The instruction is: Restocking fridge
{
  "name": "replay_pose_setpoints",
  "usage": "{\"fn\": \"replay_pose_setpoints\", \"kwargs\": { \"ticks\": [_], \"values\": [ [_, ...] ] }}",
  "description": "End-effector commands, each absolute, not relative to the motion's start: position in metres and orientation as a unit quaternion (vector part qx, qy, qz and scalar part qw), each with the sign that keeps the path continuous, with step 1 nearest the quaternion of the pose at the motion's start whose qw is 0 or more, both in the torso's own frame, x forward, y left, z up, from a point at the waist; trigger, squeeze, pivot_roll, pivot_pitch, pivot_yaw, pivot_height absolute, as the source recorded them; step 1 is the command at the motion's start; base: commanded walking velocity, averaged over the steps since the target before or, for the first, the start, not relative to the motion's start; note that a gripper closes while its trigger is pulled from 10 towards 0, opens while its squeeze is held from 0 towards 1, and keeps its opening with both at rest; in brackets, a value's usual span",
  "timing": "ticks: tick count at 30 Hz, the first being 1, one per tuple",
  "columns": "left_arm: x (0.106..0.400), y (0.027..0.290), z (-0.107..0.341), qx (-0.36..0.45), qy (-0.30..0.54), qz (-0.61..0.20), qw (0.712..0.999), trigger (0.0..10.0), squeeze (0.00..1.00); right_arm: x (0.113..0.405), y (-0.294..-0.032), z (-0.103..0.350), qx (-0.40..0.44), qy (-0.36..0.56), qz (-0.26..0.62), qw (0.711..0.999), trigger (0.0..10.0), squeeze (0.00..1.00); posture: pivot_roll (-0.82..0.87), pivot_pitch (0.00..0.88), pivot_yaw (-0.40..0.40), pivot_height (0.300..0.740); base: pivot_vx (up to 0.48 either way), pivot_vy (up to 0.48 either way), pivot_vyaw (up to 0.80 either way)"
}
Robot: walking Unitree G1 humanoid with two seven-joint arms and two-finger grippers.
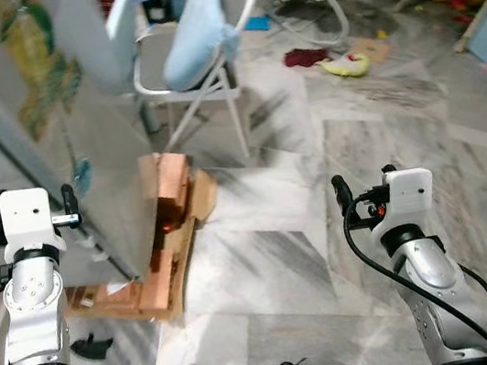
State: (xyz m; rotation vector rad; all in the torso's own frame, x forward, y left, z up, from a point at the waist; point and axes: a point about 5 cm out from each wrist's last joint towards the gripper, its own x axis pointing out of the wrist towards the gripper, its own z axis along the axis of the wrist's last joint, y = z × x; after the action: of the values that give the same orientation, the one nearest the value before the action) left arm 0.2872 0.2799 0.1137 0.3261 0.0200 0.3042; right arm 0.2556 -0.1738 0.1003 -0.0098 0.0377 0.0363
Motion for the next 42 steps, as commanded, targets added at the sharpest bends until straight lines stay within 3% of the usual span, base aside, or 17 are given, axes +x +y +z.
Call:
{"fn": "replay_pose_setpoints", "kwargs": {
  "ticks": [1,13,24,30,31,32,34,36,38,42],
  "values": [
    [0.294,0.276,0.119,0.164,-0.005,0.139,0.977,10.0,0.0,0.252,-0.18,0.1,-0.007,0.024,0.004,1.0,10.0,0.0,0.02,0.129,-0.099,0.74,0.0,0.0,0.0],
    [0.319,0.255,0.123,0.128,-0.007,0.051,0.99,10.0,0.0,0.251,-0.181,0.102,-0.01,0.026,-0.001,1.0,10.0,0.0,0.0,0.139,-0.102,0.74,0.0,0.0,0.0],
    [0.35,0.267,0.135,0.117,0.006,0.089,0.989,10.0,0.0,0.246,-0.184,0.105,-0.015,0.026,-0.009,1.0,10.0,0.0,-0.05,0.158,-0.097,0.74,0.0,0.0,0.0],
    [0.362,0.251,0.142,0.103,0.006,0.039,0.994,10.0,0.0,0.241,-0.189,0.106,-0.018,0.028,-0.02,0.999,10.0,0.0,-0.07,0.156,-0.087,0.74,0.0,0.0,0.0],
    [0.367,0.231,0.145,0.099,-0.001,-0.026,0.995,10.0,0.0,0.24,-0.191,0.106,-0.019,0.028,-0.022,0.999,10.0,0.0,-0.07,0.155,-0.086,0.74,0.0,0.0,0.0],
    [0.367,0.231,0.145,0.099,-0.001,-0.026,0.995,10.0,0.0,0.24,-0.191,0.106,-0.019,0.028,-0.022,0.999,10.0,0.0,-0.07,0.155,-0.086,0.74,0.0,0.0,0.0],
    [0.369,0.194,0.146,0.097,-0.01,-0.132,0.986,10.0,0.0,0.239,-0.191,0.106,-0.018,0.029,-0.025,0.999,10.0,0.0,-0.06,0.153,-0.09,0.74,0.0,0.0,0.0],
    [0.362,0.148,0.143,0.093,-0.014,-0.246,0.965,10.0,0.0,0.239,-0.191,0.109,0.027,0.028,-0.052,0.998,10.0,0.0,-0.04,0.153,-0.094,0.74,0.0,0.0,0.0],
    [0.353,0.123,0.139,0.092,-0.015,-0.308,0.947,10.0,0.0,0.242,-0.189,0.116,0.041,0.017,-0.06,0.997,10.0,0.0,-0.04,0.15,-0.098,0.74,0.0,0.0,0.0],
    [0.346,0.106,0.135,0.069,-0.016,-0.328,0.942,10.0,0.0,0.249,-0.18,0.129,0.022,-0.009,-0.039,0.999,10.0,0.0,-0.04,0.143,-0.098,0.74,0.0,0.0,0.0]
  ]
}}
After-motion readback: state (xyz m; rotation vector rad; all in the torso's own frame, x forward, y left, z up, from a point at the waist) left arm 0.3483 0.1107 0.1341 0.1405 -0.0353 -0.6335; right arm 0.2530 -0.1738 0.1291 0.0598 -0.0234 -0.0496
